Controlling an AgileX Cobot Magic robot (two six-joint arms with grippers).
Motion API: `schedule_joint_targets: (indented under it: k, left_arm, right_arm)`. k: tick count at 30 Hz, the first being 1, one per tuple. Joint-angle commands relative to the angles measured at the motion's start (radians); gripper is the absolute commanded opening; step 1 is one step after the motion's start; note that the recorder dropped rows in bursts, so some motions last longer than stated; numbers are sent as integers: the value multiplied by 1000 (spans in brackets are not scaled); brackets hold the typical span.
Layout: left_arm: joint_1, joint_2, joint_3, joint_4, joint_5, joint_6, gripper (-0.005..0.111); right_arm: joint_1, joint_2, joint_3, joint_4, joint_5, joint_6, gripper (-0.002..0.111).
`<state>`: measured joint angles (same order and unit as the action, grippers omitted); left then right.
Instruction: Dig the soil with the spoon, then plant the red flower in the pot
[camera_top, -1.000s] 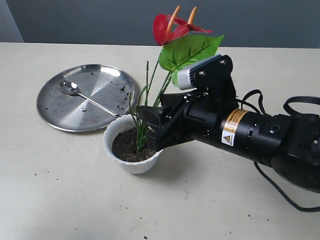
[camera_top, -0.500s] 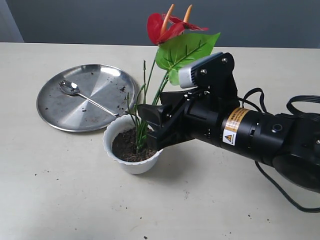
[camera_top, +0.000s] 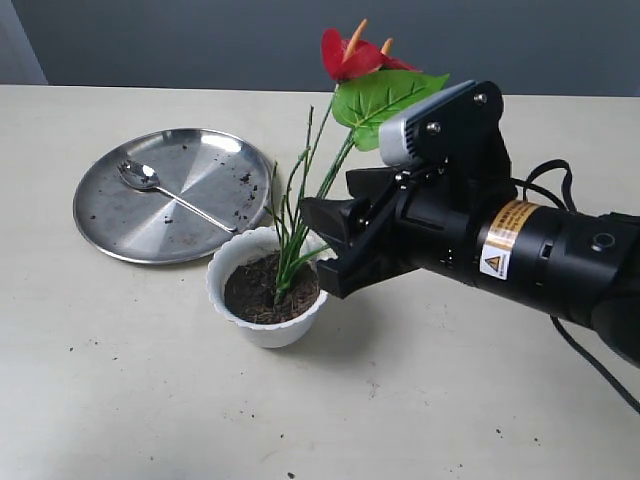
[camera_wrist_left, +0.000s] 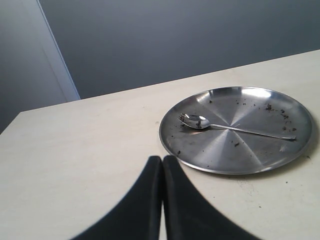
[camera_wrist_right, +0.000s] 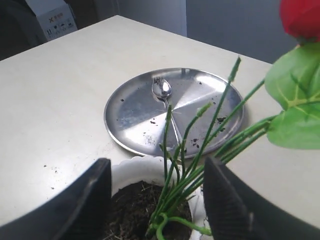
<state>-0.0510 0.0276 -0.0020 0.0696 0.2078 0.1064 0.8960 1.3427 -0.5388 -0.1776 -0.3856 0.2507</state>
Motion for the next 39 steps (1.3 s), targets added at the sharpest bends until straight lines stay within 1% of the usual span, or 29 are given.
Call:
schedule_joint_targets:
  k: [1,4,5,6,7,8,9,10,11,13,15,17,19,23,27,34,39]
  left_arm:
    - [-2,-4,2,1,-6,-5,0]
    - [-2,-4,2,1,-6,-5,0]
    - [-2,-4,2,1,-6,-5,0]
    - [-2,-4,2,1,-6,-5,0]
    - [-2,-4,2,1,-6,-5,0]
    - [-2,-4,2,1,-6,-5,0]
    - [-2,-4,2,1,-6,-5,0]
    - [-2,-4,2,1,-6,-5,0]
    - [-2,-4,2,1,-6,-5,0]
    - [-2,-4,2,1,-6,-5,0]
    - [-2,-4,2,1,-6,-5,0]
    - [-2,-4,2,1,-6,-5,0]
    - [-2,-4,2,1,-6,-5,0]
    - [-2,-4,2,1,-8,-5,0]
    - [-2,-4,2,1,-8,-5,0]
    - [-2,-4,2,1,-8,-5,0]
    - [-2,-4,2,1,-8,-5,0]
  right_arm:
    - [2,-14,-5,4,8,-14,53]
    - [2,-70,-5,15,11,-46,53]
    - [0,-100,-5,75,24,-106,52]
    - [0,-128,-5,148,39,-172,48]
    - [0,-172,-5,262,68,-283,38]
    - [0,-197,-5,335,93,-373,30]
    - [0,-241,-5,458,131,-482,17]
    - [0,-259,-5,505,157,-534,10]
    - [0,-283,-5,572,187,-578,0]
    - [-5,-310,-5,719,208,-636,-1]
    - [-36,-321,-5,857,228,-721,-1]
    - [-87,-321,-5,917,250,-842,-1]
    - [-137,-321,-5,945,271,-907,-1]
    - [-259,-321,-5,975,307,-912,-1]
    - [-339,-321,-5,972,300,-912,-1]
    - [-348,-321,-5,972,277,-912,-1]
    - [-348,-321,-5,972,68,-910,-1]
